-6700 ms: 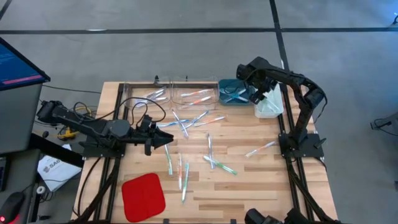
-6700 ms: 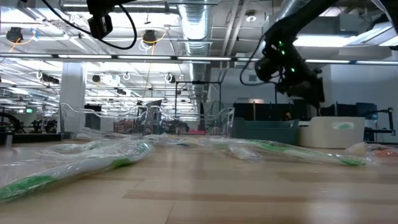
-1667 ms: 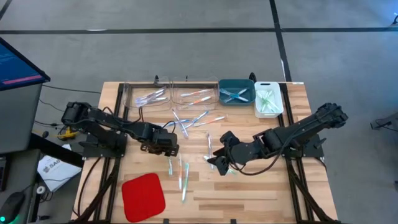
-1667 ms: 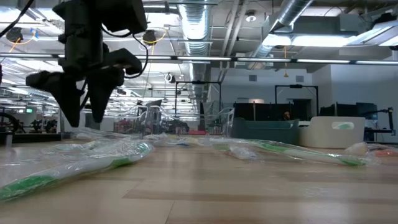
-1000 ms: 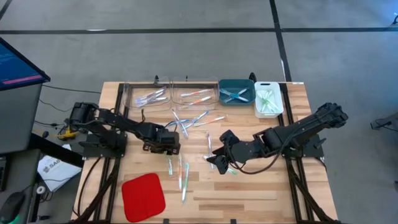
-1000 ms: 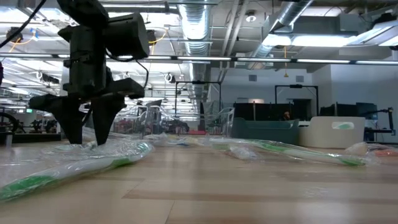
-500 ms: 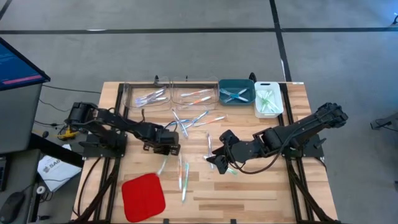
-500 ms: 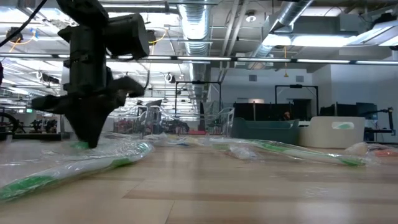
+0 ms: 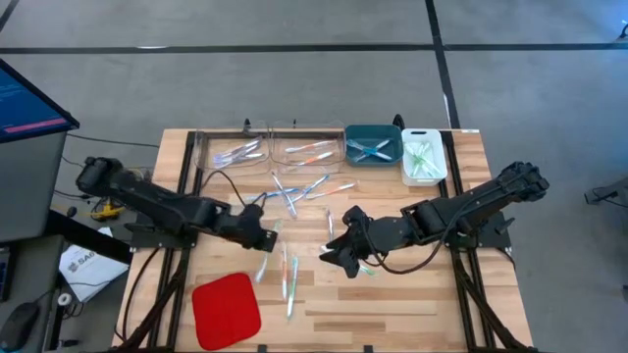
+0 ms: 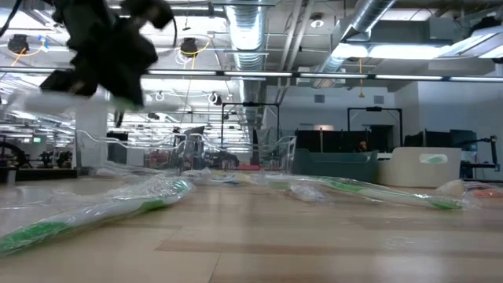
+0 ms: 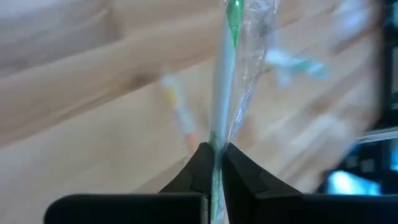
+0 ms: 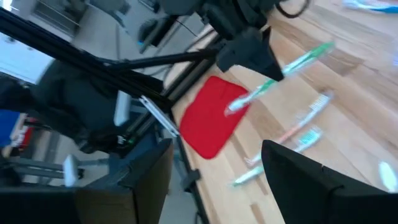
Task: Pick & Place Toothbrushes
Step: Put the green toothbrush into the white bin
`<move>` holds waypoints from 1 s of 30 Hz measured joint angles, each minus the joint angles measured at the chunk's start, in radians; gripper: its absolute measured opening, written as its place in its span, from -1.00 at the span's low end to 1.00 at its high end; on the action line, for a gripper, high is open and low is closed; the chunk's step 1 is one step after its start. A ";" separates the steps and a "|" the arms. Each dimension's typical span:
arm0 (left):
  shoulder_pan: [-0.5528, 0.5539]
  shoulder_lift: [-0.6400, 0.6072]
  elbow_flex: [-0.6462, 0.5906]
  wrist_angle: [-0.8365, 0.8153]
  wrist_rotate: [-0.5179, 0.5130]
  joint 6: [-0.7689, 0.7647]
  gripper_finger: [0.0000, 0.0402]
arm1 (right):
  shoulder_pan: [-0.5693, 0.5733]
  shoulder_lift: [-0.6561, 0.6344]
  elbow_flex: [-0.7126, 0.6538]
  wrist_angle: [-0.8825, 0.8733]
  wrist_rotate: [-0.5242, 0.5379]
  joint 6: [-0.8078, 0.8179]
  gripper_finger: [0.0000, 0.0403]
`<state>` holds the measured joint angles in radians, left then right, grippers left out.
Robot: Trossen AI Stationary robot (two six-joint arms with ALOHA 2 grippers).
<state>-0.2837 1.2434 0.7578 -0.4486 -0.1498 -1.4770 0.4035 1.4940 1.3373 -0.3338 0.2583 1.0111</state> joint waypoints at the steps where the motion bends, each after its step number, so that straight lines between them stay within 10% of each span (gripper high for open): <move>1: -0.010 -0.023 0.000 0.006 -0.033 -0.001 -0.97 | -0.001 0.000 0.000 0.013 -0.003 0.000 0.19; 30: -0.030 -0.122 0.002 0.778 -0.271 0.421 -0.97 | -0.054 -0.004 0.000 0.316 -0.112 0.158 0.19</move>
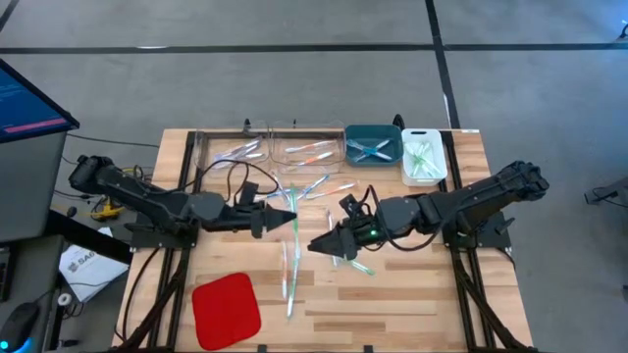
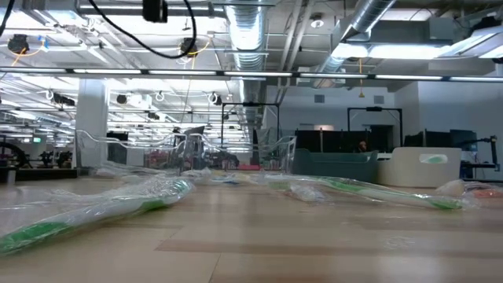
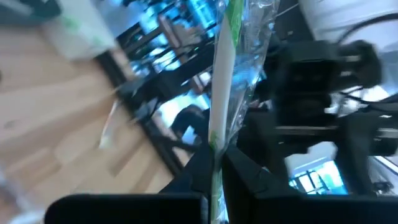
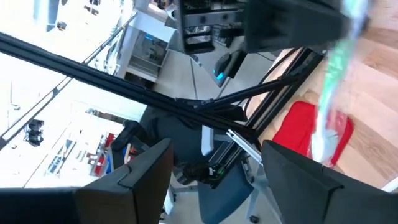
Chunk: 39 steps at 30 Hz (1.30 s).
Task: Pick & Place Toothbrushes
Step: Put the green toothbrush into the white bin
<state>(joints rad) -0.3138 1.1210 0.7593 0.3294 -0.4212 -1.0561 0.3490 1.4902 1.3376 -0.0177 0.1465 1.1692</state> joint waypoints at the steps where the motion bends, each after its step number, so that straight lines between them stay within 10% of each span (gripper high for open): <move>1: 0.000 0.000 0.000 0.019 0.000 0.018 -0.97 | -0.004 0.000 0.000 -0.001 -0.005 0.001 0.19; 39: 0.134 0.006 0.001 0.228 0.117 -0.083 -0.97 | -0.173 0.003 0.000 -0.056 -0.016 -0.203 0.19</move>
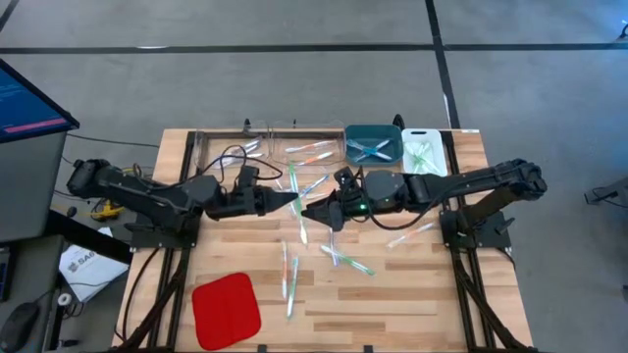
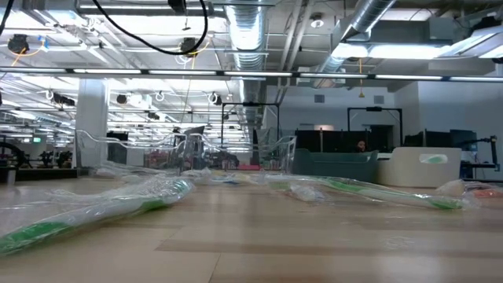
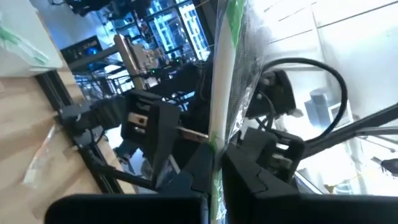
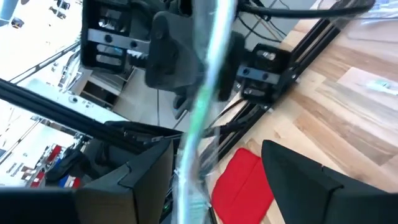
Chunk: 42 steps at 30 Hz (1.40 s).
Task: Pick & Place Toothbrushes
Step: Put the green toothbrush into the white bin
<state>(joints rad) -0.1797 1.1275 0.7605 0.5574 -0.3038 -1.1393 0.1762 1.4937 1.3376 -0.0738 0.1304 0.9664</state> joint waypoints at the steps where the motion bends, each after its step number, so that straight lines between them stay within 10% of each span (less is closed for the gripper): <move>1: 0.001 0.000 0.000 0.000 -0.001 -0.002 -0.97 | -0.003 0.000 0.000 0.002 0.001 0.000 0.19; 42: 0.110 0.007 0.000 0.007 0.006 -0.051 -0.97 | -0.101 0.001 0.000 0.056 0.002 -0.006 0.19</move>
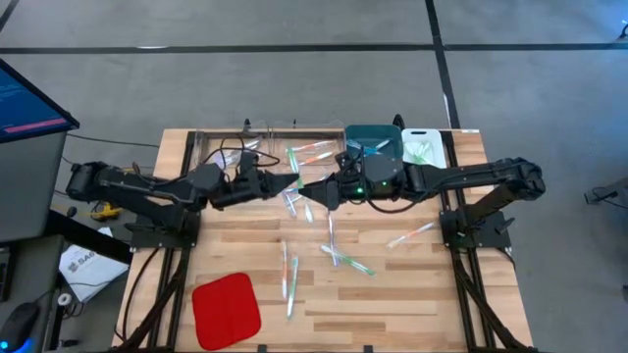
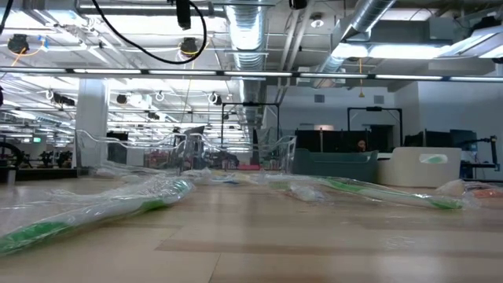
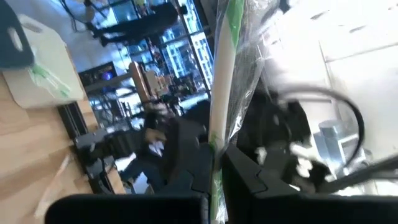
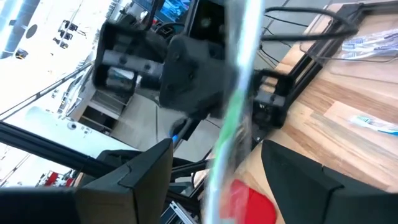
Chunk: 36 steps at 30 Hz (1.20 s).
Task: Pick & Place Toothbrushes
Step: Put the green toothbrush into the white bin
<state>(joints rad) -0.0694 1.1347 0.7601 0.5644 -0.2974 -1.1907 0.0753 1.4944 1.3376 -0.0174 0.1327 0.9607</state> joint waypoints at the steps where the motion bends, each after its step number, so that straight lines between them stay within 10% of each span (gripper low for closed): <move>1: -0.010 0.000 0.000 0.000 -0.001 0.000 -0.97 | 0.000 0.000 0.000 0.000 0.000 0.000 0.19; 23: 0.048 0.113 0.064 0.017 0.066 -0.027 -0.97 | -0.018 0.000 0.000 -0.038 0.000 0.005 0.15; 36: 0.042 0.108 0.064 0.022 0.082 -0.014 -0.97 | -0.017 -0.003 -0.001 -0.061 -0.110 0.006 -0.85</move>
<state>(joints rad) -0.0273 1.2432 0.8238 0.5860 -0.2152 -1.2048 0.0586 1.4918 1.3368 -0.0784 0.0227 0.9666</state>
